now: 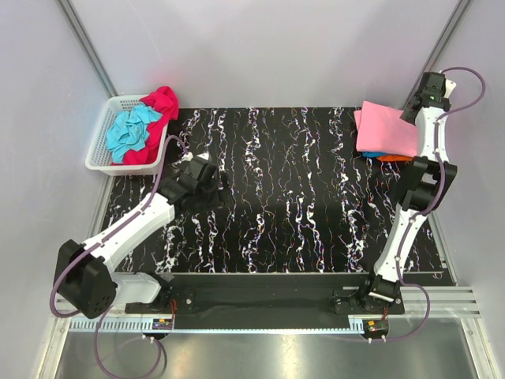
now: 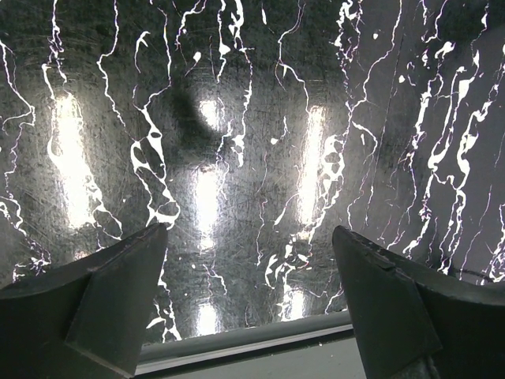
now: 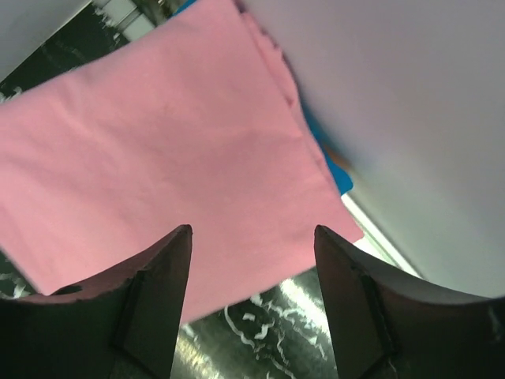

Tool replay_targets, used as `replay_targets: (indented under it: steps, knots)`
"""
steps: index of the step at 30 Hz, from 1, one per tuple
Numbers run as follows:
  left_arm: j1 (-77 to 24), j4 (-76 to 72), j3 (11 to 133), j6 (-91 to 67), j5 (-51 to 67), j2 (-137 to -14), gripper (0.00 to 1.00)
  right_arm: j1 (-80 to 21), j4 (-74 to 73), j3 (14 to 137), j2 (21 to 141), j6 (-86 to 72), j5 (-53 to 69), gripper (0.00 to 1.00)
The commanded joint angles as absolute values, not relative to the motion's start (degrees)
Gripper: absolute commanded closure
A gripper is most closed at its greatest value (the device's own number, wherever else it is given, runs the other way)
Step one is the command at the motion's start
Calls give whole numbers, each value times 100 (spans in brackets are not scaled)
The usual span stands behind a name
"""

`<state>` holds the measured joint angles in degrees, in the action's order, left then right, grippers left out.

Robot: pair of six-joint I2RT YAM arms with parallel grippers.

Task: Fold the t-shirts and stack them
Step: Neatly place the folded tshirt to the corner, then reset both grippers

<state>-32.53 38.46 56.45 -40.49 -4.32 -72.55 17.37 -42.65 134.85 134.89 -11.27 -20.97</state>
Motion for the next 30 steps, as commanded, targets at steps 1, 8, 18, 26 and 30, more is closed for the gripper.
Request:
replay_targets:
  steps: [1, 8, 18, 26, 30]
  knots:
    - [-3226, 3577, 5572, -3973, -588, -6926, 1, 1609, -4096, 12983, 12448, -1493, -1373, 30]
    - [-3234, 3489, 5484, -3630, -1212, -6592, 1, 555, -3305, 10848, 10909, -1371, -220, 28]
    - [-3234, 3489, 5441, -3472, -1555, -6451, 1, -1009, -3041, 7650, 8993, -1520, 458, 28]
    - [-3296, 3445, 5405, -3419, -1811, -6680, 1, -1959, -2892, 6400, 8086, -1968, 588, 26]
    - [-3331, 3410, 5353, -3454, -1846, -6574, 1, -2249, -2856, 5995, 7919, -2074, 554, 26]
